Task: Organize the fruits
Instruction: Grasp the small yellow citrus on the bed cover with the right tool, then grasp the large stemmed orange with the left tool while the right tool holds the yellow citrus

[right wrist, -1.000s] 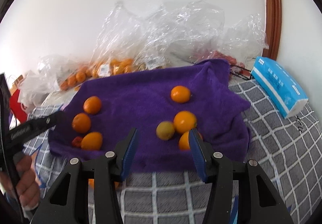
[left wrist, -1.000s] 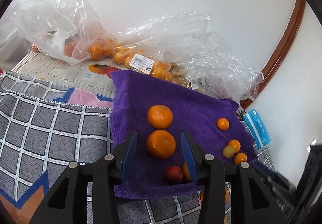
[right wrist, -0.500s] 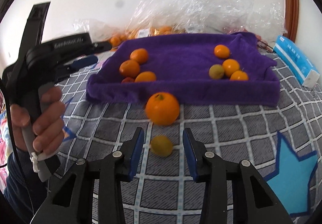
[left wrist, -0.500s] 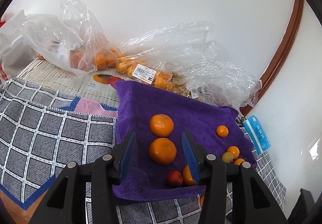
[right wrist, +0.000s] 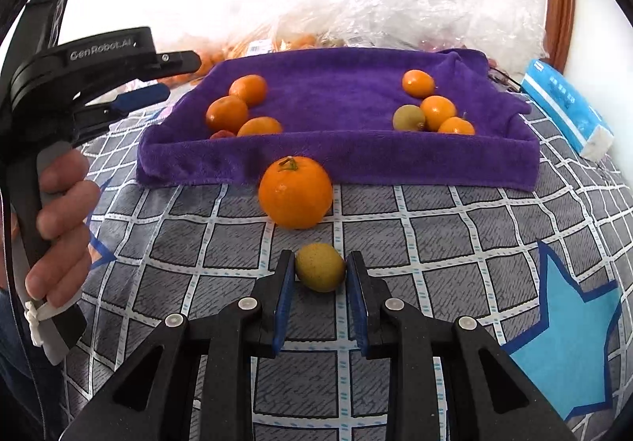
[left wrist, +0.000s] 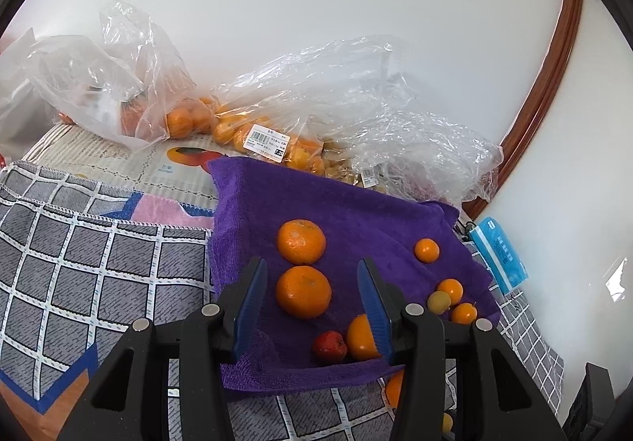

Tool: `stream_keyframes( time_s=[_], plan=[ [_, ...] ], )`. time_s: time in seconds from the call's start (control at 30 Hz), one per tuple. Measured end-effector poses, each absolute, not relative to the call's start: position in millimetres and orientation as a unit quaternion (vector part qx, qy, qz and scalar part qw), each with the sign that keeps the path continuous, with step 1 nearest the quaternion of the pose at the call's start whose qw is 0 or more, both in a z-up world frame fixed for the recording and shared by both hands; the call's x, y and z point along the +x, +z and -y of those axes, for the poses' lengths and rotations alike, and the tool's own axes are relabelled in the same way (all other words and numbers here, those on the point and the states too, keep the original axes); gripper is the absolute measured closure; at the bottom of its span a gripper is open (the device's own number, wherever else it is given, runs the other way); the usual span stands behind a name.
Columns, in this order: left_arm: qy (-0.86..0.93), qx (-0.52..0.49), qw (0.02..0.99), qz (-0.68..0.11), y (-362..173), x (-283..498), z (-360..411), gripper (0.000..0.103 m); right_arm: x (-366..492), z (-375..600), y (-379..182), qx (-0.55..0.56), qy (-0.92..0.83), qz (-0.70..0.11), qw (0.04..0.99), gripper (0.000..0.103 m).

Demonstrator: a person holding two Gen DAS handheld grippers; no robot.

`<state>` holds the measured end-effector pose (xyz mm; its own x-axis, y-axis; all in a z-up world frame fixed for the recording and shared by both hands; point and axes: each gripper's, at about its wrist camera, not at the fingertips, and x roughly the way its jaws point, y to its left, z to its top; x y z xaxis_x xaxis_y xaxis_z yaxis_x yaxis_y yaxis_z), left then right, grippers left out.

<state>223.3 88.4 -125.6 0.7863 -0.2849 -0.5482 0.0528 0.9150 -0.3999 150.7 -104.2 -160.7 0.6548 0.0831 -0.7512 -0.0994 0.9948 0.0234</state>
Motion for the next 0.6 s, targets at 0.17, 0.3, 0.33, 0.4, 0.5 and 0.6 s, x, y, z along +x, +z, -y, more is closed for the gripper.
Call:
stream_keyframes(
  time_s=[0.17, 0.3, 0.33, 0.4, 0.5, 0.6],
  plan=[
    [-0.084, -0.185, 0.931, -0.304, -122, 220, -90, 0.058, 151, 110, -156, 0.006, 0.046, -0.405, 0.913, 0.076],
    [-0.096, -0.207, 0.924, -0.306, -121, 220, -94, 0.058, 148, 120, -150, -0.008, 0.026, -0.4, 0.916, 0.076],
    [-0.102, -0.214, 0.921, -0.309, -121, 221, -95, 0.058, 147, 126, -148, -0.009, 0.019, -0.395, 0.918, 0.076],
    [-0.107, -0.223, 0.917, -0.312, -122, 222, -97, 0.058, 147, 140, -143, -0.011, 0.004, -0.385, 0.923, 0.076],
    [-0.109, -0.227, 0.914, -0.317, -123, 222, -96, 0.058, 153, 166, -137, -0.011, -0.02, -0.374, 0.927, 0.076],
    [-0.108, -0.215, 0.915, -0.322, -125, 223, -92, 0.058, 162, 189, -136, -0.017, -0.047, -0.37, 0.928, 0.076]
  ],
)
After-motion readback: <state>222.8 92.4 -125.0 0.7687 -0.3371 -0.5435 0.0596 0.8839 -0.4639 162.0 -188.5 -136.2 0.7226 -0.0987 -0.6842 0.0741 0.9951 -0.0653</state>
